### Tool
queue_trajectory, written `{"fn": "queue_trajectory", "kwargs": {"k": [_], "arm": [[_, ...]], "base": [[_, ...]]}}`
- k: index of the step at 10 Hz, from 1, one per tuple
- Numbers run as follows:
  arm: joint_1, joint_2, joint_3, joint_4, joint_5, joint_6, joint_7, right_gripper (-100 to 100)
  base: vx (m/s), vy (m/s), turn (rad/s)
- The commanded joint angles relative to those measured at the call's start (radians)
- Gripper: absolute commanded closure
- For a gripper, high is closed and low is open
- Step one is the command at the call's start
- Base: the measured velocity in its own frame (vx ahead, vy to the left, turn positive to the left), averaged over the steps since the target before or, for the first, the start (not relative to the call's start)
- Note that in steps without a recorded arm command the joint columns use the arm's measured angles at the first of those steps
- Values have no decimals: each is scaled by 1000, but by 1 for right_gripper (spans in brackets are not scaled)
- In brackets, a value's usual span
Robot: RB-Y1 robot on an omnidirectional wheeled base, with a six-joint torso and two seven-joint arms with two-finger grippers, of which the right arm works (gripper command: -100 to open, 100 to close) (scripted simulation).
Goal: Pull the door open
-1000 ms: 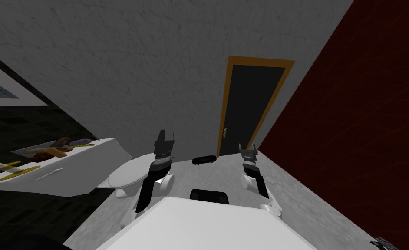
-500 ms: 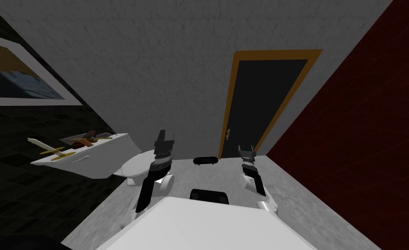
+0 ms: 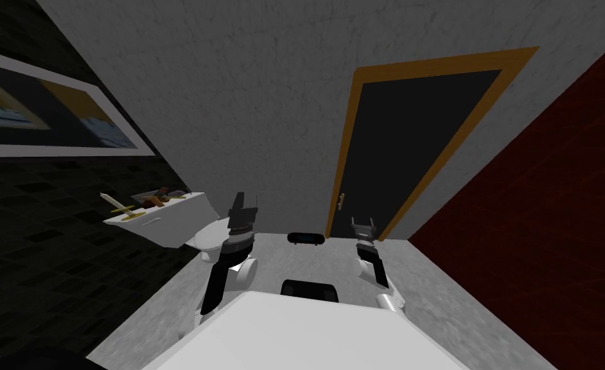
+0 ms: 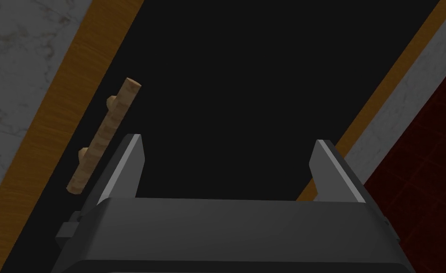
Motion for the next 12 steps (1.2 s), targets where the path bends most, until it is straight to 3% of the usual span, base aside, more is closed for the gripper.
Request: {"fn": "queue_trajectory", "kwargs": {"k": [1,12], "arm": [[-19,0,-1,49,-13,-13,-29,-100],[-128,-1,-10,330,-102,-74,-199,-100]], "base": [[29,-110,202],[18,-111,183]]}}
